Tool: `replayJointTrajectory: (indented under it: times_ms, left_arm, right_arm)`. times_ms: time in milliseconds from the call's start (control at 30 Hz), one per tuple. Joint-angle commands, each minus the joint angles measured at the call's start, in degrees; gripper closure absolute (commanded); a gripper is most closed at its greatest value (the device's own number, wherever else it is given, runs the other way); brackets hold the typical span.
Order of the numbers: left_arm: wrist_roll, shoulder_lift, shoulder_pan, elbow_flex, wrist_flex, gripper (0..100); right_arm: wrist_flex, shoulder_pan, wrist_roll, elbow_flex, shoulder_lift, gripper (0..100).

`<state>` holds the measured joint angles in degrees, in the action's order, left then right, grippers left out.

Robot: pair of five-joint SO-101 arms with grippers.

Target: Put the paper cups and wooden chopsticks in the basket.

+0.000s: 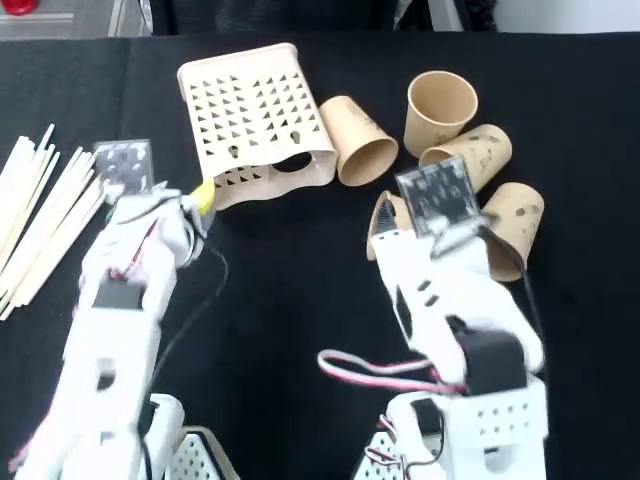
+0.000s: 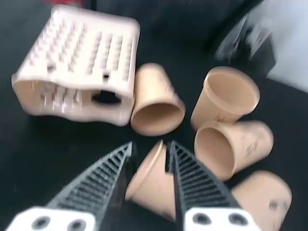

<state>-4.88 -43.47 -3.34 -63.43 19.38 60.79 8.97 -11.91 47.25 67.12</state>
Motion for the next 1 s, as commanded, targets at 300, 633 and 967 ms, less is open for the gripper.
replayJointTrajectory:
  times_ms: [300, 633, 967]
  left_arm:
    - [4.04, 23.91, -0.40, 4.79, -19.16, 77]
    - [4.84, 46.42, -0.75, 18.59, -26.90, 78]
    - [2.99, 49.58, -1.54, 22.02, -34.29, 91]
  right_arm:
    - [-3.52, -0.44, 0.26, 2.07, -1.80, 87.7]
    - [-8.26, -0.35, 0.44, 9.54, -1.63, 87.7]
    - [-19.34, -0.35, 3.60, 18.24, -1.63, 87.7]
